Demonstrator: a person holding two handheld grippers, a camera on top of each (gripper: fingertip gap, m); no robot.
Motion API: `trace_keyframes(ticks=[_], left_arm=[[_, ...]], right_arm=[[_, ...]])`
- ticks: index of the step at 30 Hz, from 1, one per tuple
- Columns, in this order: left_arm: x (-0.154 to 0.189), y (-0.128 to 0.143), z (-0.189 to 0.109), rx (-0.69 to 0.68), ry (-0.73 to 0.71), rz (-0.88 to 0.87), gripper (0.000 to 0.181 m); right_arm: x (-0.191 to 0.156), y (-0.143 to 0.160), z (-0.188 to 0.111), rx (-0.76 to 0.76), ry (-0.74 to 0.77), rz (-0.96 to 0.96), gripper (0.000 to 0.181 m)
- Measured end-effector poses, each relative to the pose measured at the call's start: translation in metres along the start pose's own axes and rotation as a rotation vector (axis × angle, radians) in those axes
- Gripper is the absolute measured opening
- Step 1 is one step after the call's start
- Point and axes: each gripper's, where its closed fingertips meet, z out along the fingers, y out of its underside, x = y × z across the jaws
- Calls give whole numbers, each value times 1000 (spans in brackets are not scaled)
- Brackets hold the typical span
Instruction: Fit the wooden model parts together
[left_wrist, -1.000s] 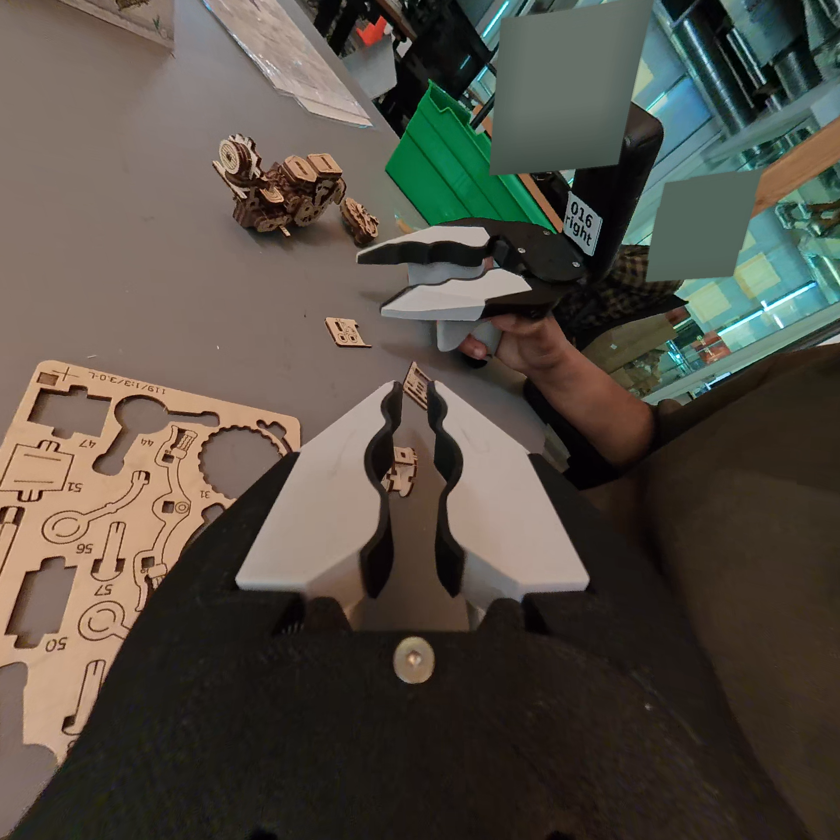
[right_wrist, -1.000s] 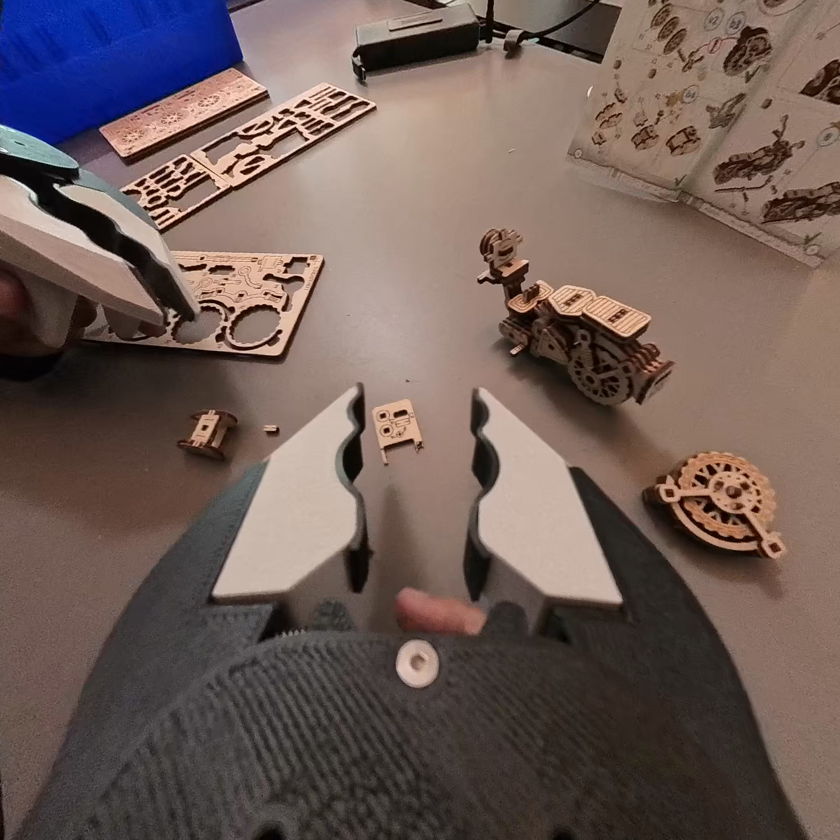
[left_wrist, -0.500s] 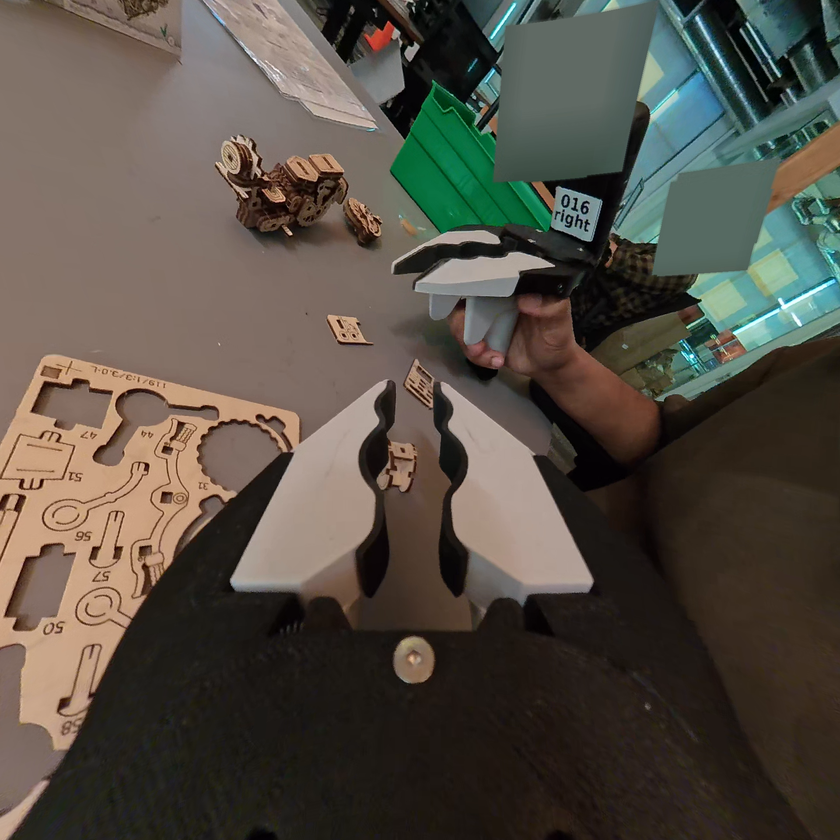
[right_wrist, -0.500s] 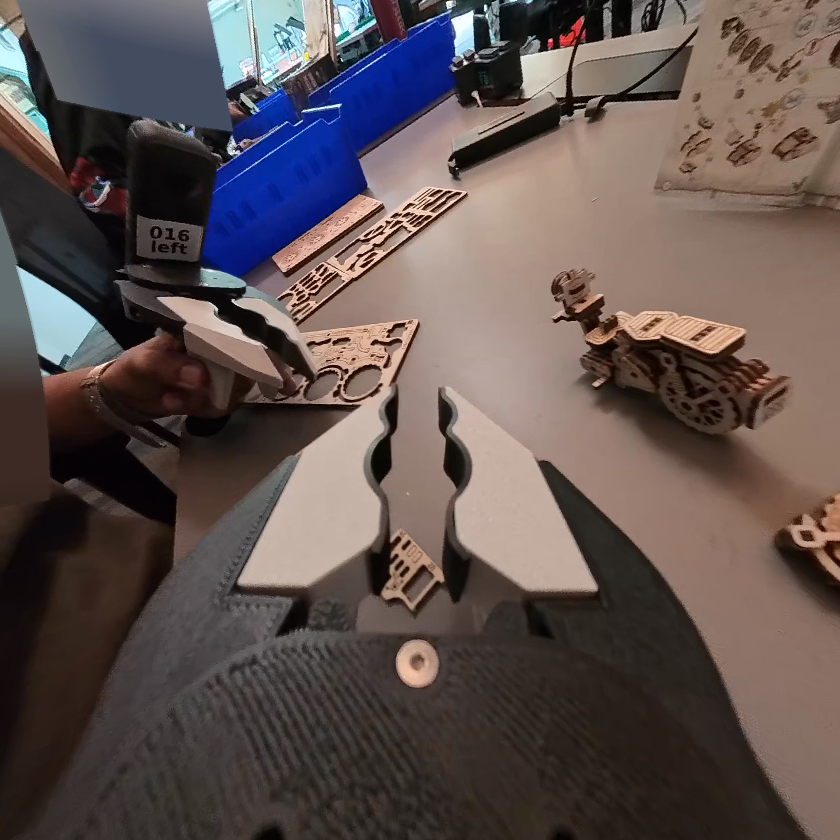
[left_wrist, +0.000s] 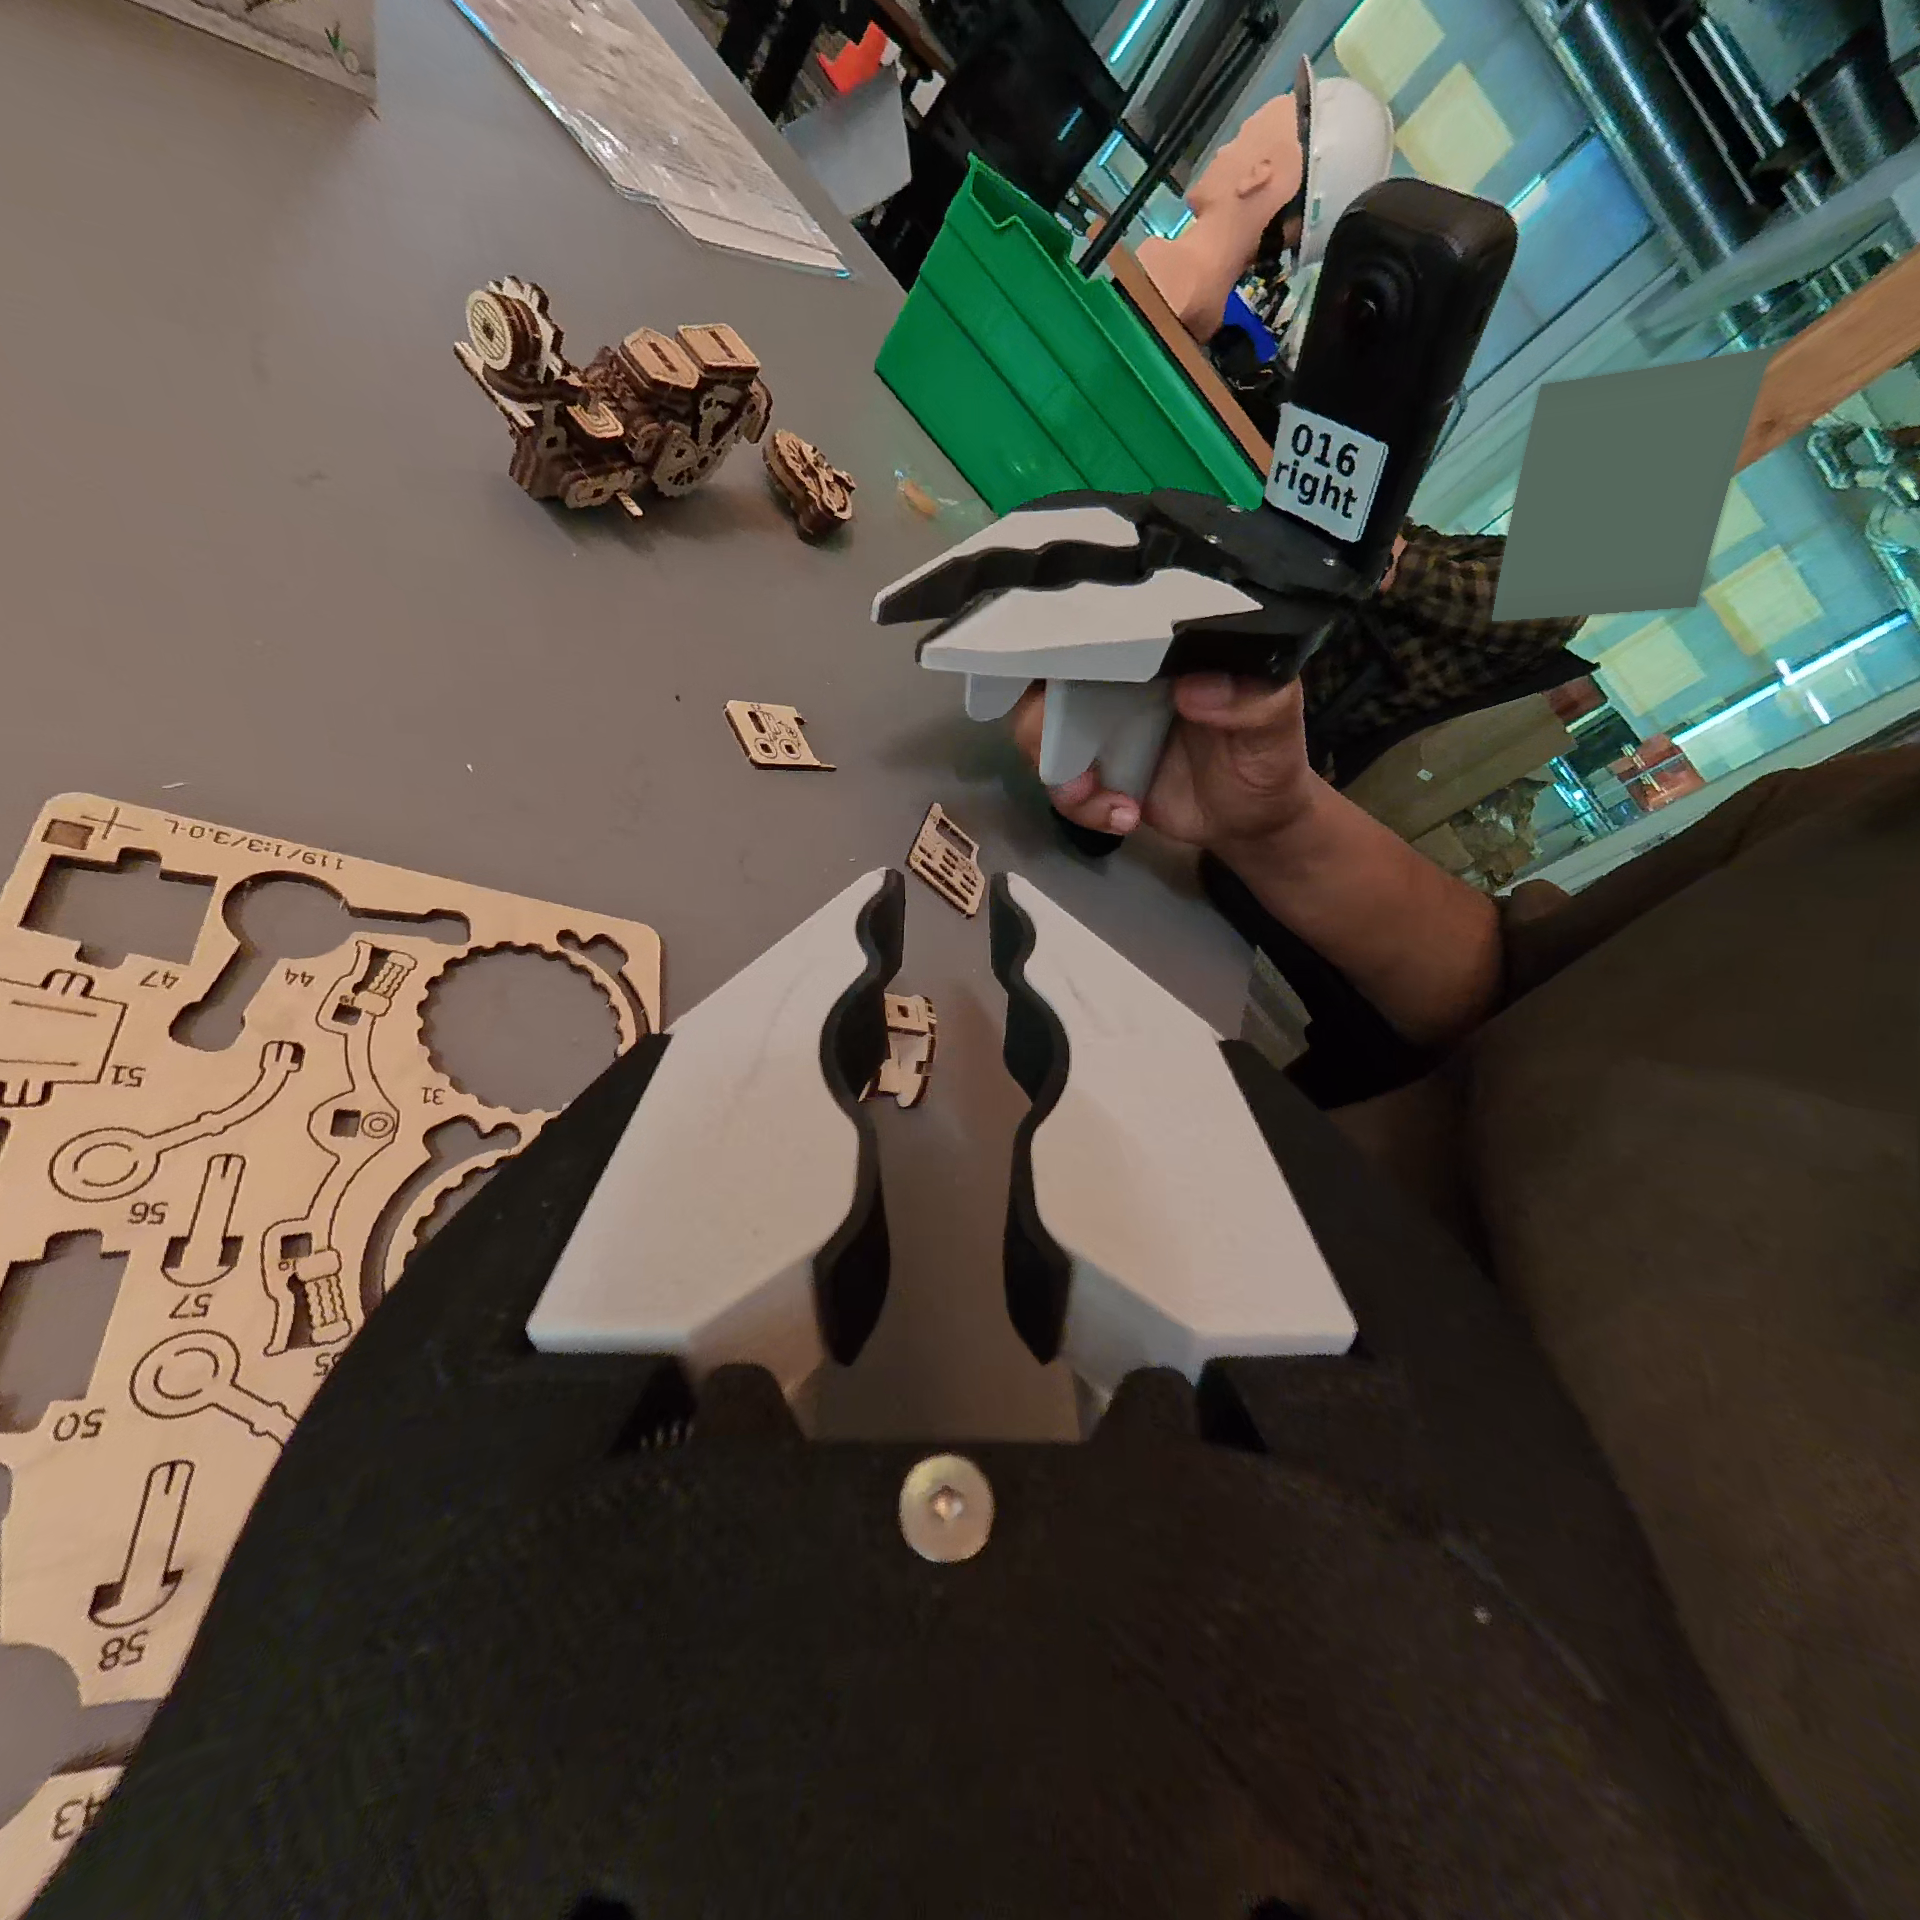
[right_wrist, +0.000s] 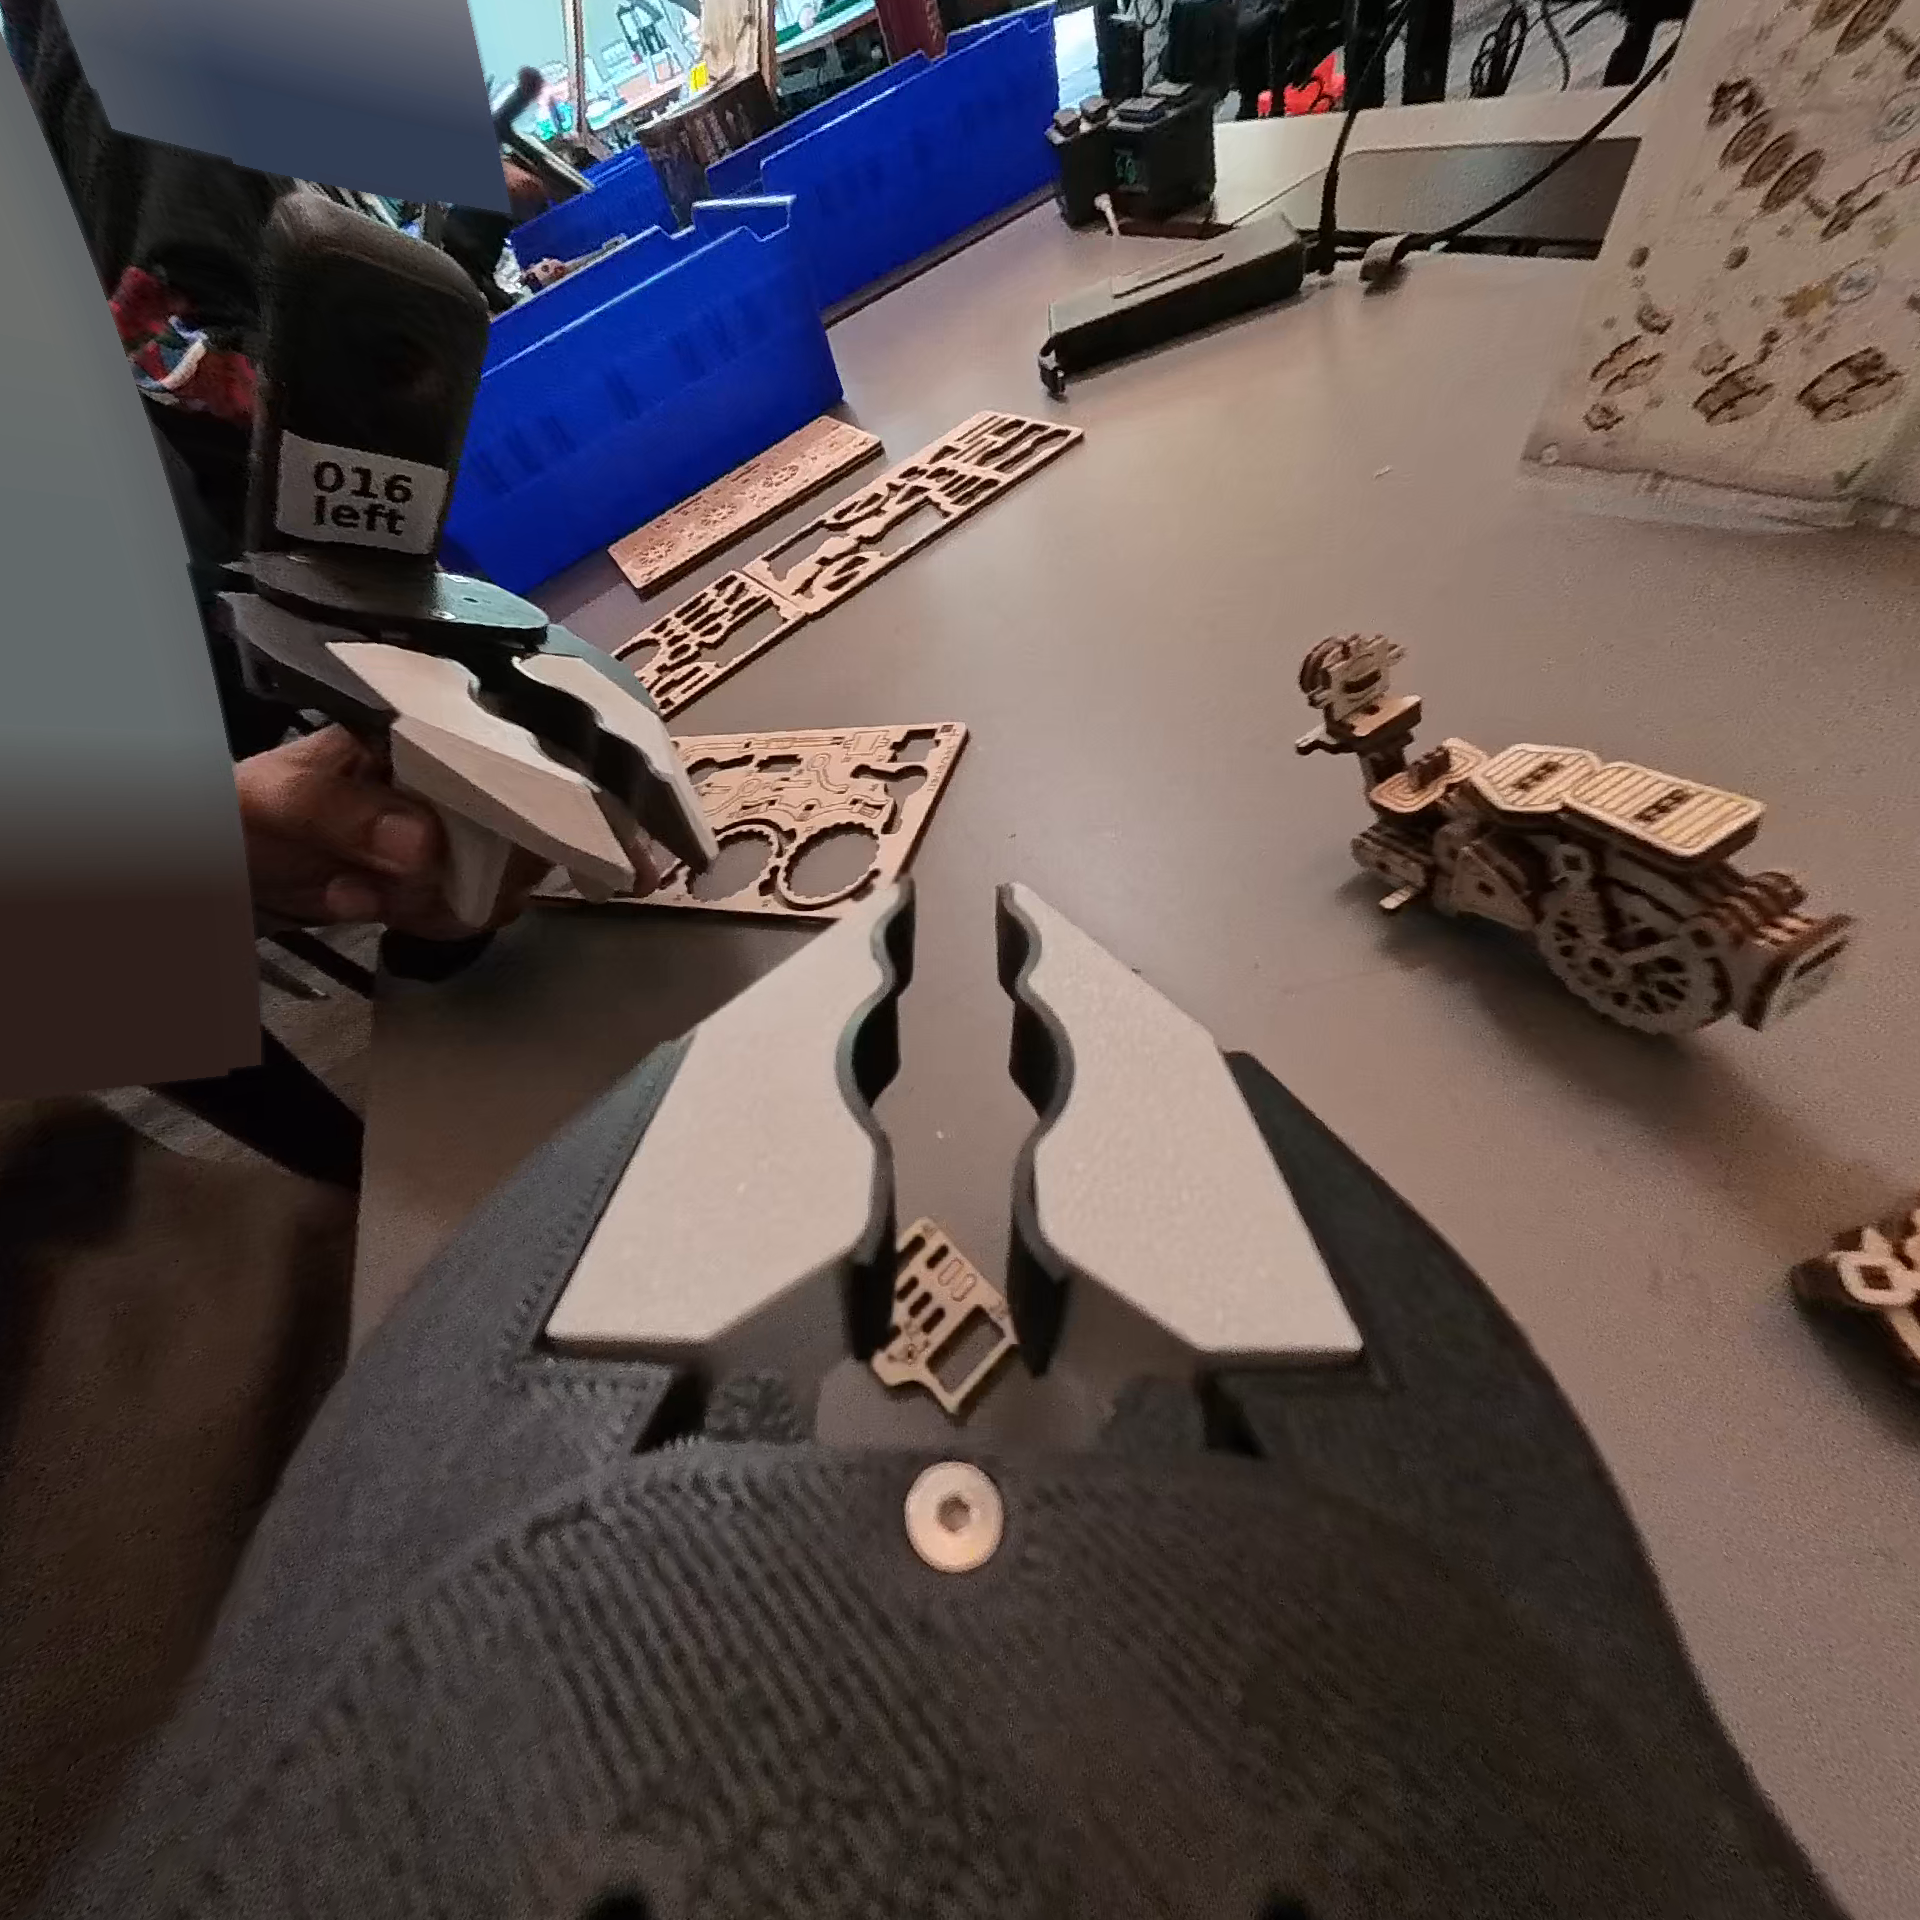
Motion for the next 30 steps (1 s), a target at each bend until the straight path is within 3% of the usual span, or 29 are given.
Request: trace_keyframes(ticks=[8, 13, 30], left_arm=[[-1, -2, -1, 8, -5, -2, 15], [-1, -2, -1, 8, -6, -1, 15], [-2, -1, -1, 4, -5, -10, 16]], right_arm=[[1, 3, 2, -26, 24, -43, 0], [-1, 15, 7, -108, -41, 41, 0], [-1, 13, 5, -96, -49, 28, 0]])
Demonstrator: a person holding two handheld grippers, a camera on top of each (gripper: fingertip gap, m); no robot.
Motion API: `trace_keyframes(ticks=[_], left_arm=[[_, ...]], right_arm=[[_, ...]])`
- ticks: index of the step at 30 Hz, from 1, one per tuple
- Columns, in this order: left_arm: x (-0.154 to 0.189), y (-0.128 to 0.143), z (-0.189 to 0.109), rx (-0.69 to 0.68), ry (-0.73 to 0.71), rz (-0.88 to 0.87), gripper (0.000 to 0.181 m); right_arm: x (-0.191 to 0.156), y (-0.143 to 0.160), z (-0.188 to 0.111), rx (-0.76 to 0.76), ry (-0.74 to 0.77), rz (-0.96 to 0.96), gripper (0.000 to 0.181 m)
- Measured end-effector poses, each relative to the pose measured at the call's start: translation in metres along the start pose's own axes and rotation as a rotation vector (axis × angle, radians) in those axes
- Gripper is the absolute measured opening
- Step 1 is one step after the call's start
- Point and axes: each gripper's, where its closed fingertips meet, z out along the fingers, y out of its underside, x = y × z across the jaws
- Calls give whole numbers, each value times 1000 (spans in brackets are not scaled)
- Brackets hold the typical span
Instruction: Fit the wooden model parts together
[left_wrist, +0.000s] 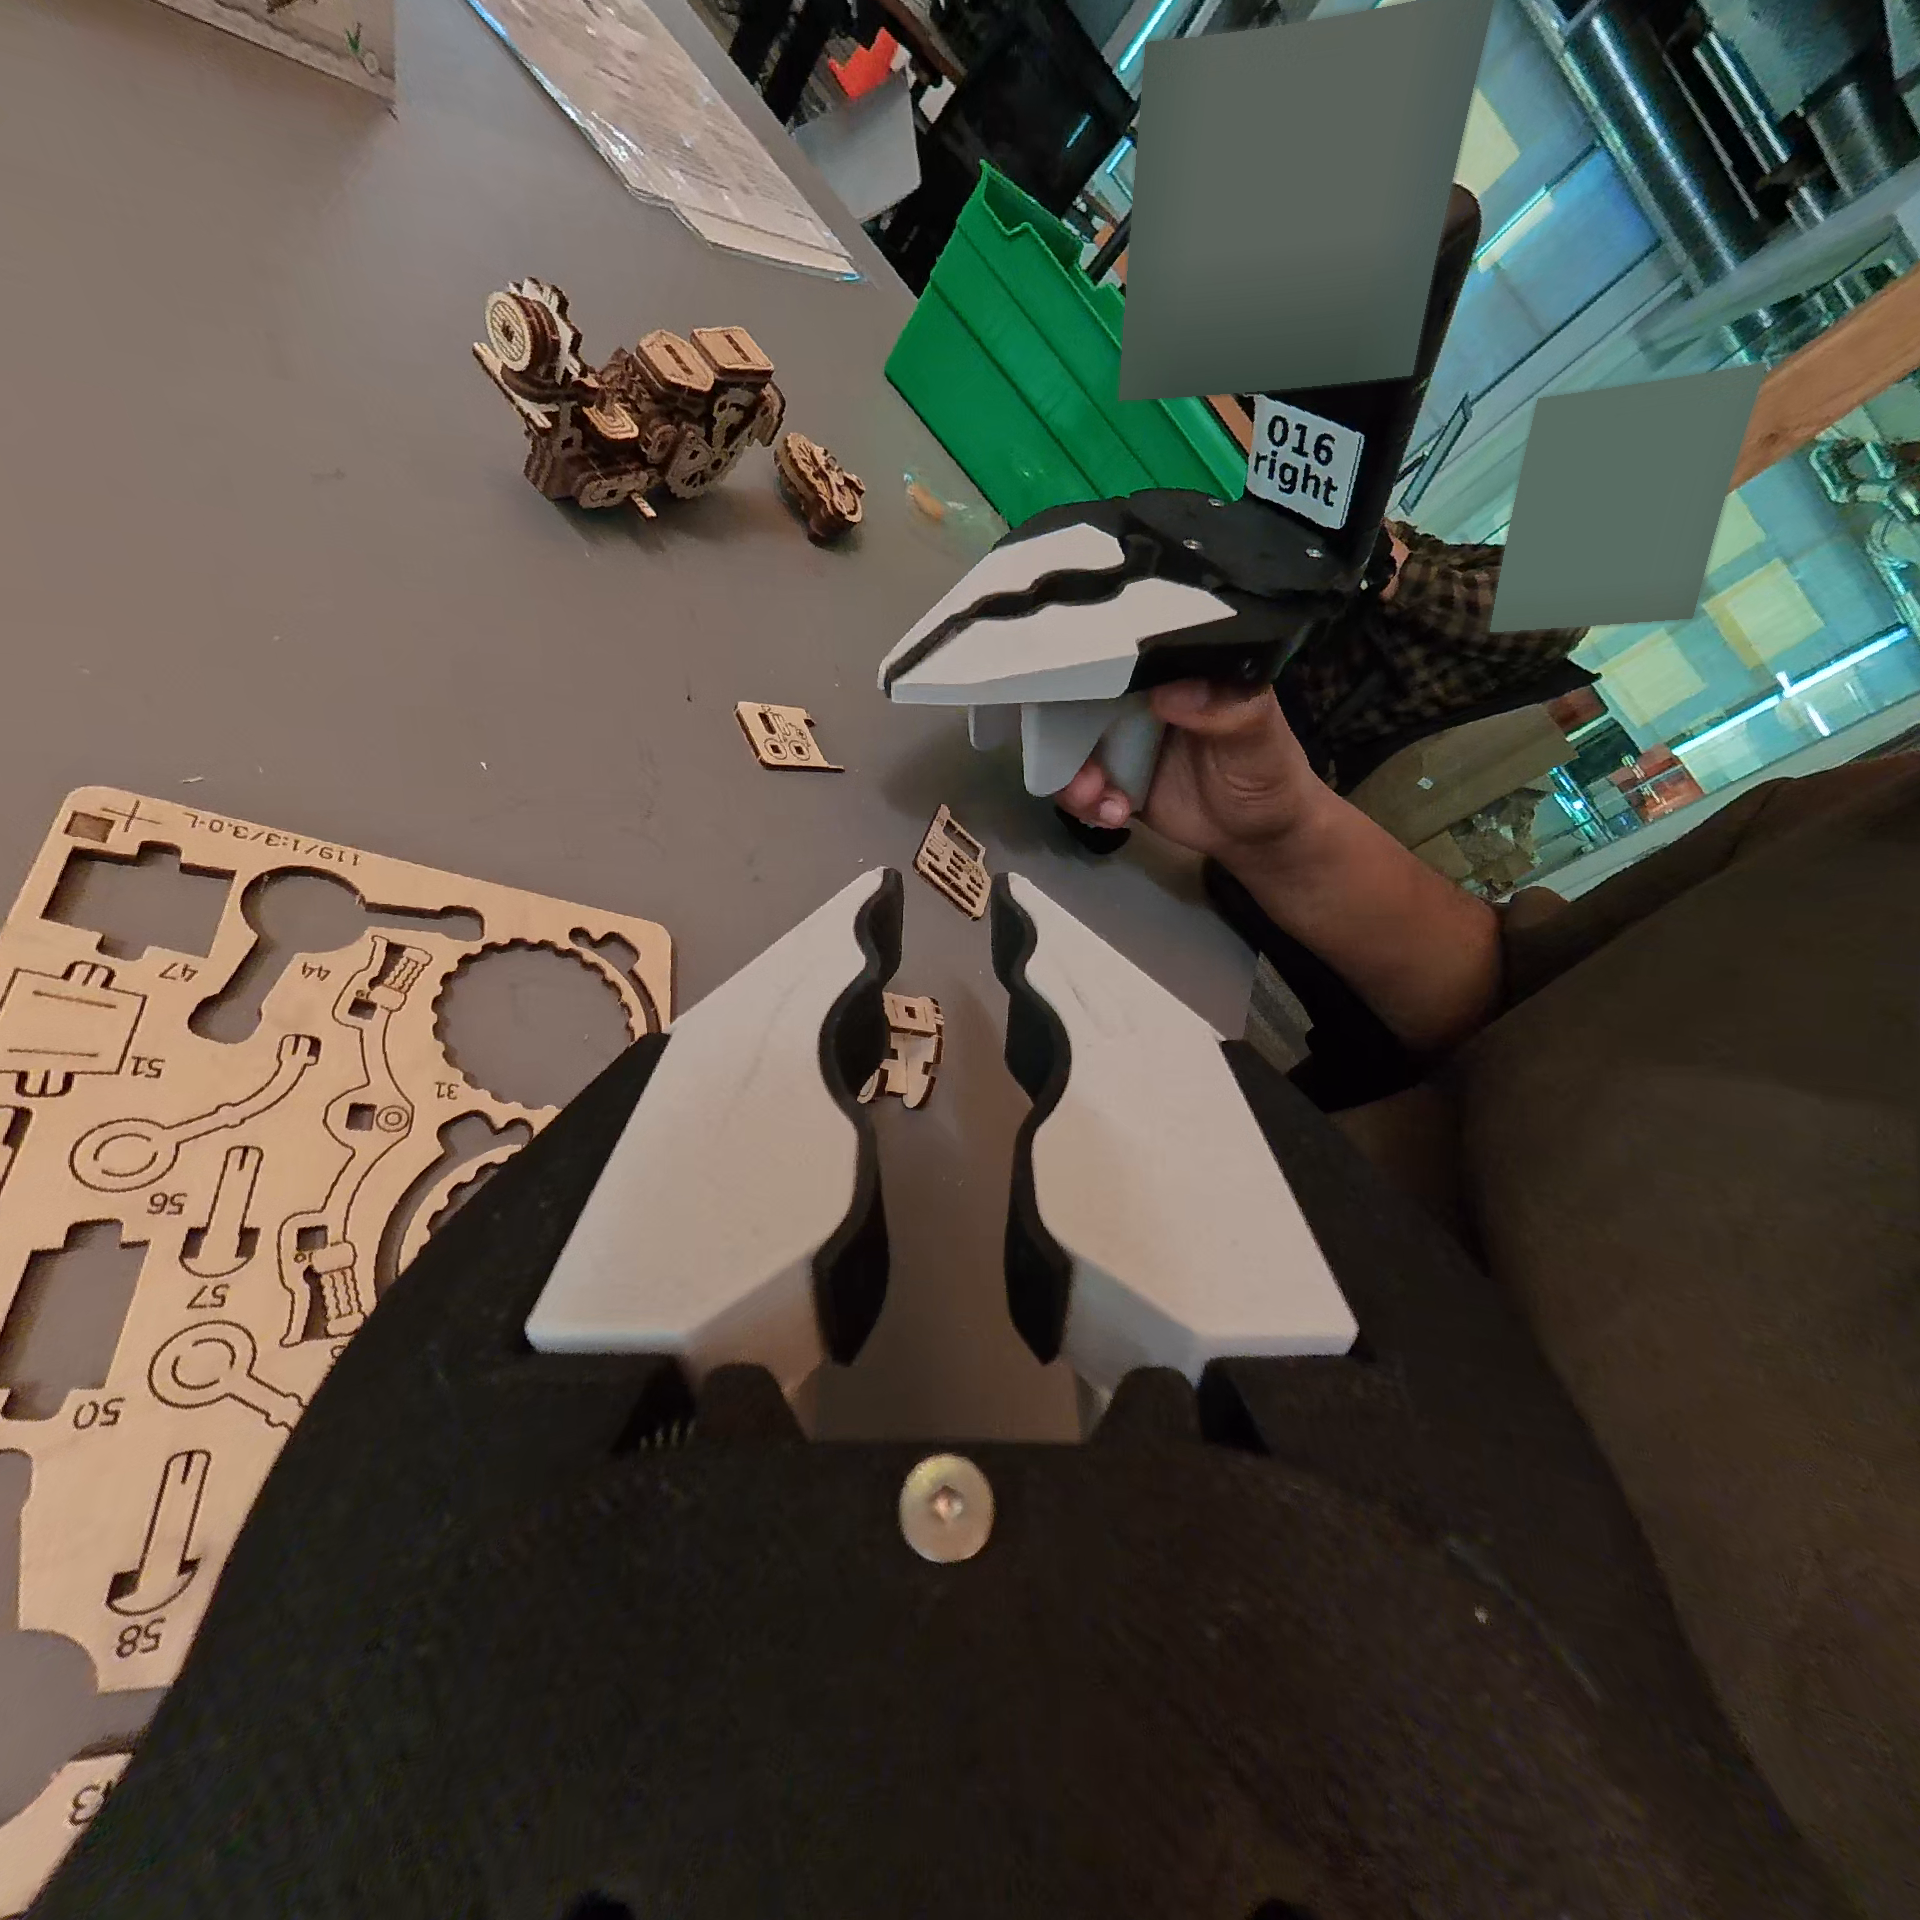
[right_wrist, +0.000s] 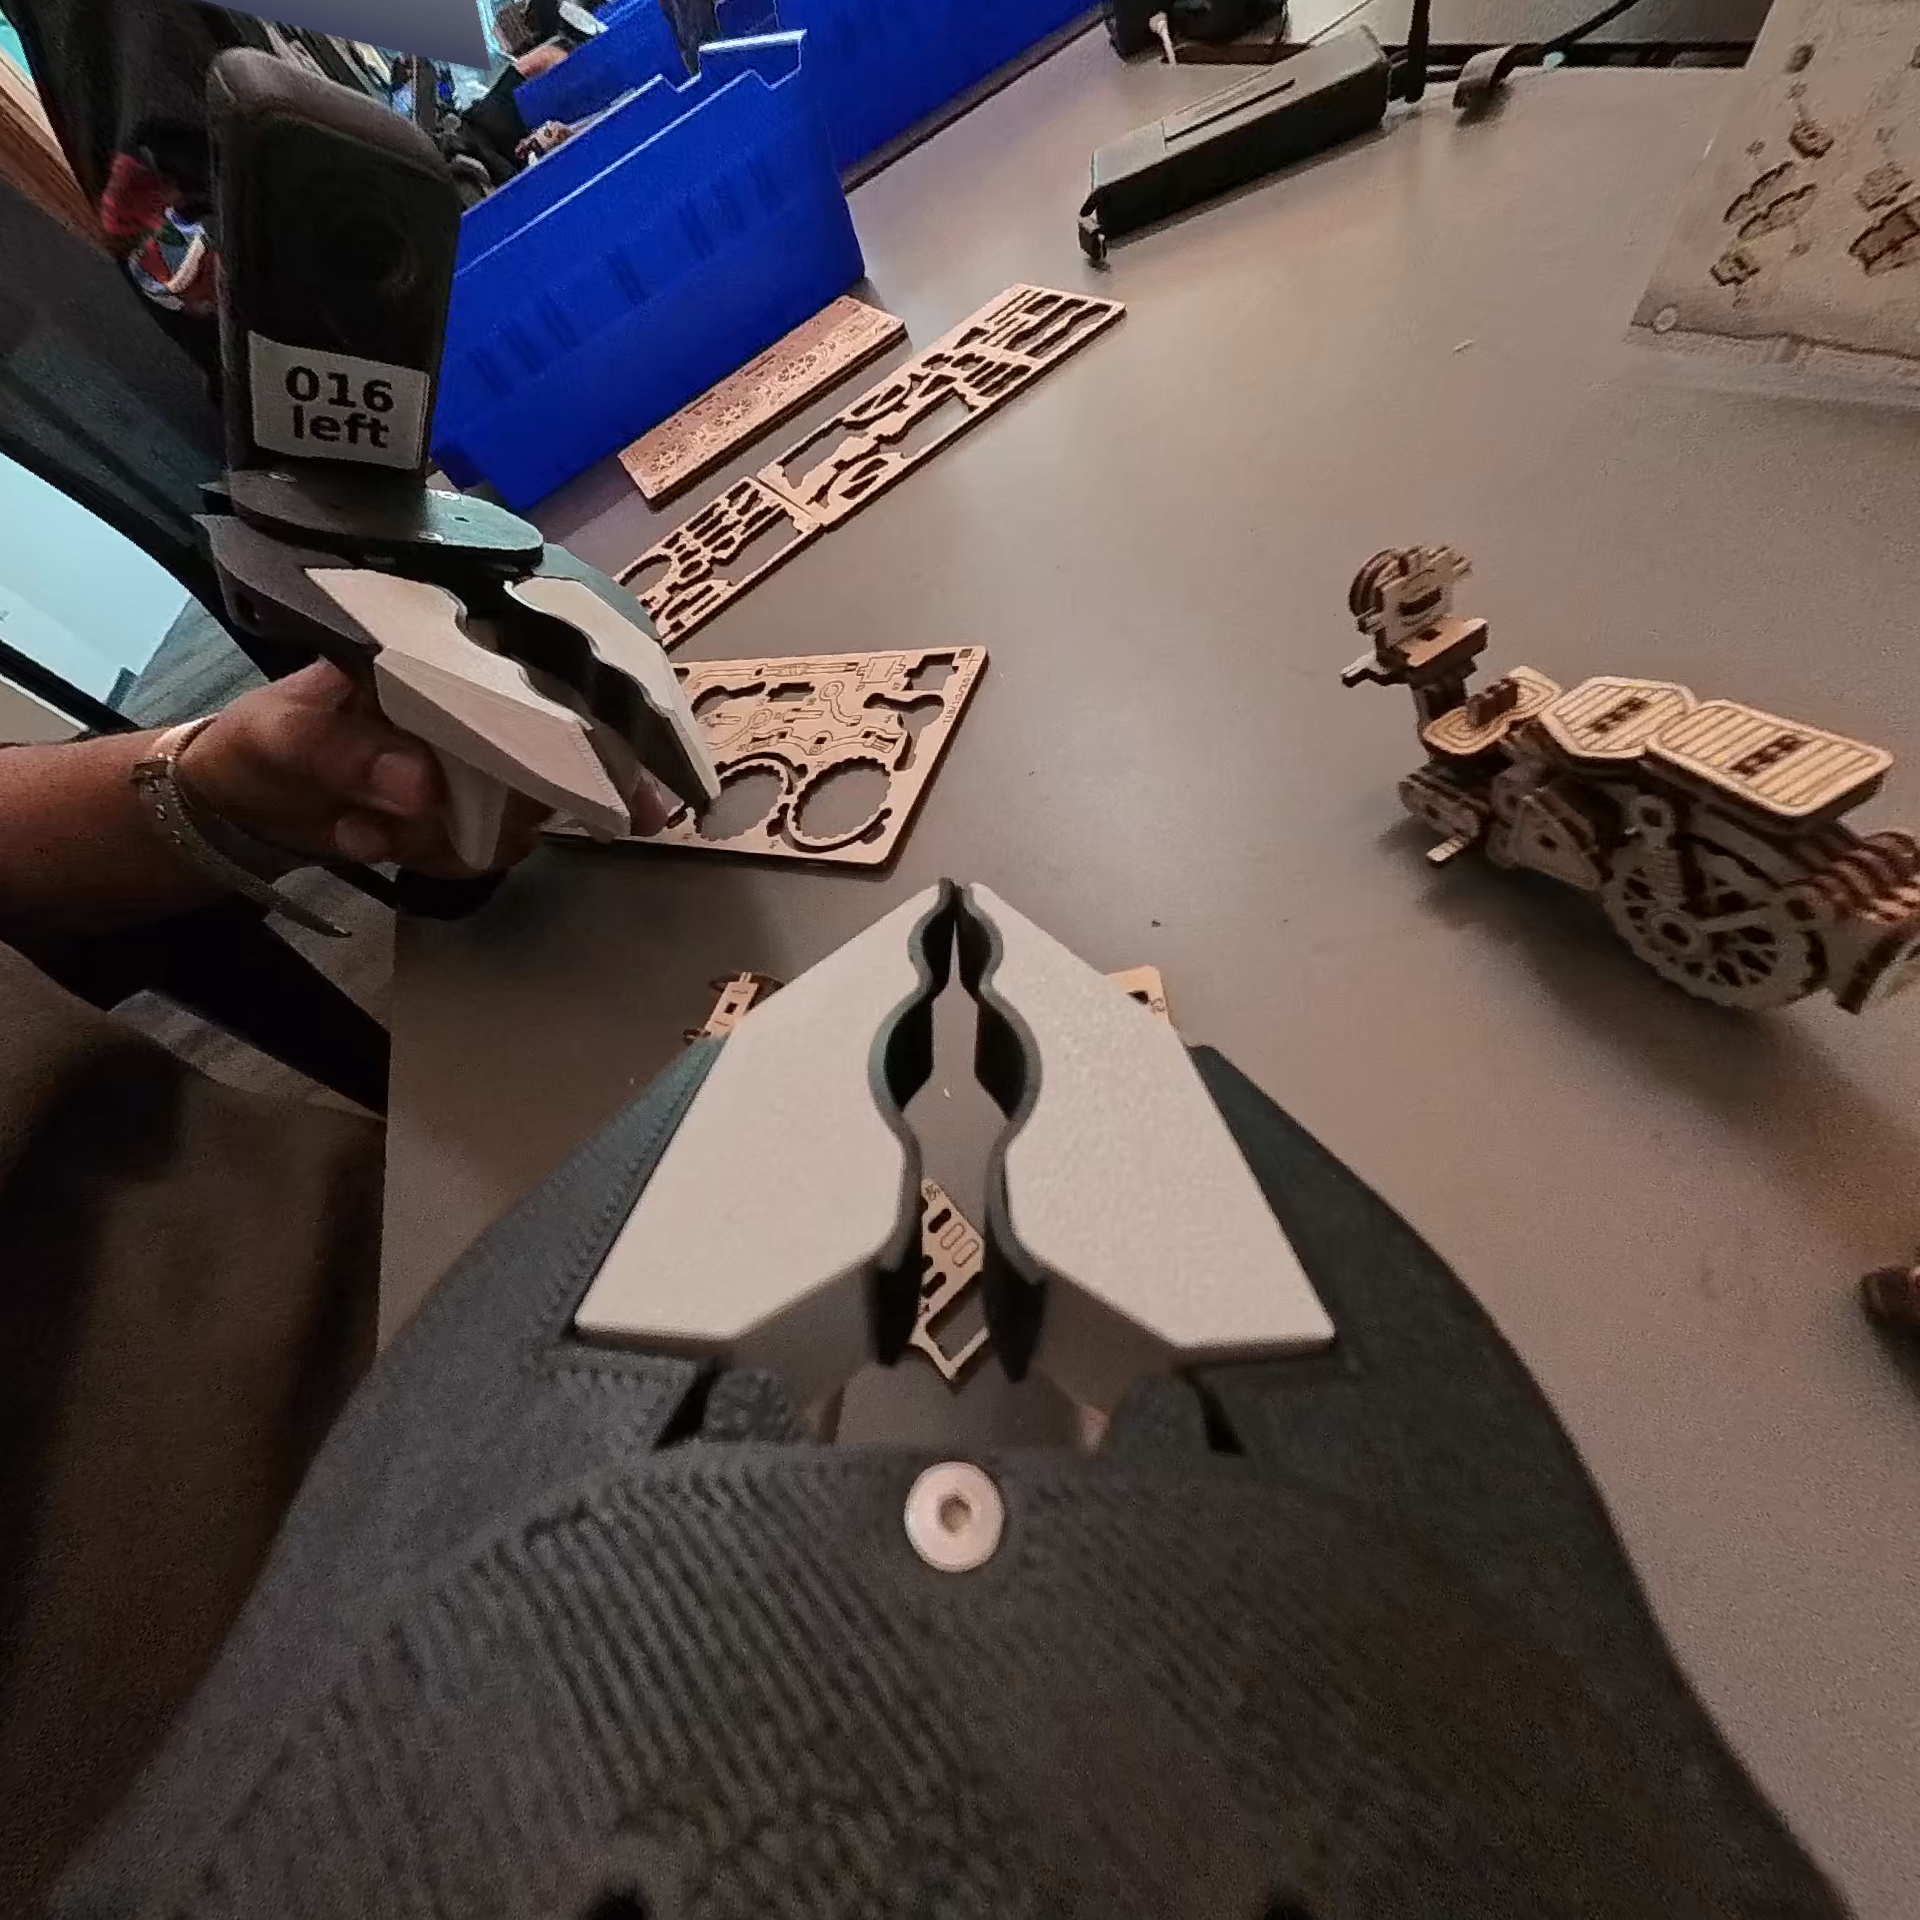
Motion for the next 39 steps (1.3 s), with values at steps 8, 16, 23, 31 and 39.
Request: trace_keyframes(ticks=[8, 16, 23, 31, 39], left_arm=[[-1, -1, -1, 4, -1, -7, 16], [-2, -3, -1, 12, -2, -15, 16], [-3, -3, -1, 13, -3, -20, 16], [-4, -3, -1, 14, -5, -23, 16], [-4, -3, -1, 11, -6, -27, 16]], right_arm=[[1, -2, -1, 11, -1, 1, 0], [2, -3, -2, 17, 2, 1, 0], [1, -2, -1, 11, -2, -7, 0], [-4, 2, 1, -15, -13, -32, 0], [-5, 4, 2, -31, -20, -37, 0]])
